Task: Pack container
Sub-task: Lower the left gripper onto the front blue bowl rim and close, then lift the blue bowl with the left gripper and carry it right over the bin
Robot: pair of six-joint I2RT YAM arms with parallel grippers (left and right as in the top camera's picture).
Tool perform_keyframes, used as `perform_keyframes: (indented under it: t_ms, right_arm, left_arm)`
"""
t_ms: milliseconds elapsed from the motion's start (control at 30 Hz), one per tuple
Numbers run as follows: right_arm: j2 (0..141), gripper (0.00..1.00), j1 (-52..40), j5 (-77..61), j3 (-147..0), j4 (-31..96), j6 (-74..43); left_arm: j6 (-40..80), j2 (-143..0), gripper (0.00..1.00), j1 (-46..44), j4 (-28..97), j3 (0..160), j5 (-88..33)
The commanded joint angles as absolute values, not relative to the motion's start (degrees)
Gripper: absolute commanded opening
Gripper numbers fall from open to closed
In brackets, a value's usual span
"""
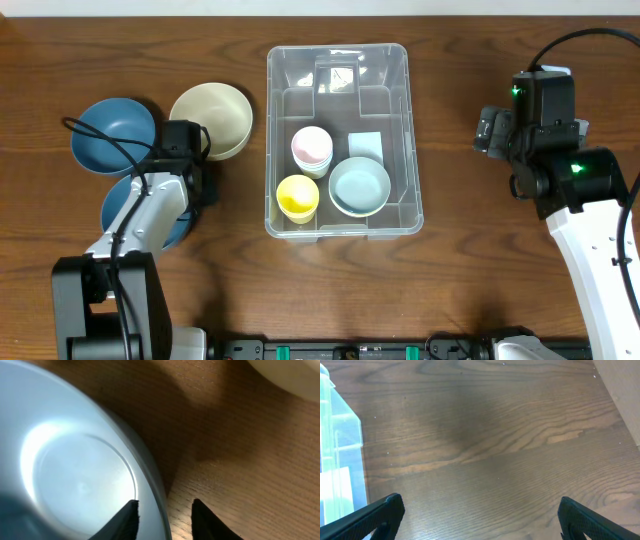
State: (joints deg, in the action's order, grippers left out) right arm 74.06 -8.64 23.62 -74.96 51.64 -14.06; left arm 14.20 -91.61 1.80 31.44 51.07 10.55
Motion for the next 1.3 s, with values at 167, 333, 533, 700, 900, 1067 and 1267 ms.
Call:
perform_keyframes:
  t_ms: [167, 333, 533, 700, 900, 1067, 1267]
  right_arm:
    - [73.52, 0.99, -8.25, 24.18, -75.81, 51.72, -14.55]
    - [73.52, 0.99, -8.25, 24.18, -75.81, 51.72, -14.55]
    - [73.52, 0.99, -8.25, 24.16, -75.81, 51.72, -14.55]
    - [73.52, 0.99, -8.25, 24.16, -75.81, 51.72, -14.55]
    - [73.52, 0.99, -8.25, 24.18, -75.81, 51.72, -14.55]
    - [73.52, 0.99, -8.25, 24.18, -75.81, 51.72, -14.55]
    - [73.52, 0.99, -8.25, 24.18, -75.81, 51.72, -14.55]
  left_arm:
    - [13.39, -91.77, 0.35, 1.69, 31.11, 50.78, 11.25]
    - [13.37, -91.77, 0.34, 1.69, 30.72, 50.78, 11.25]
    - [13.39, -91.77, 0.34, 1.69, 31.16, 50.78, 11.25]
    - [13.39, -91.77, 0.33, 1.69, 31.31, 50.78, 11.22]
    - [13.37, -91.77, 0.34, 1.69, 31.07, 50.78, 11.25]
    - [13.39, -91.77, 0.34, 1.69, 30.92, 50.78, 11.25]
    - [13.39, -91.79, 0.46, 1.69, 30.96, 50.78, 11.25]
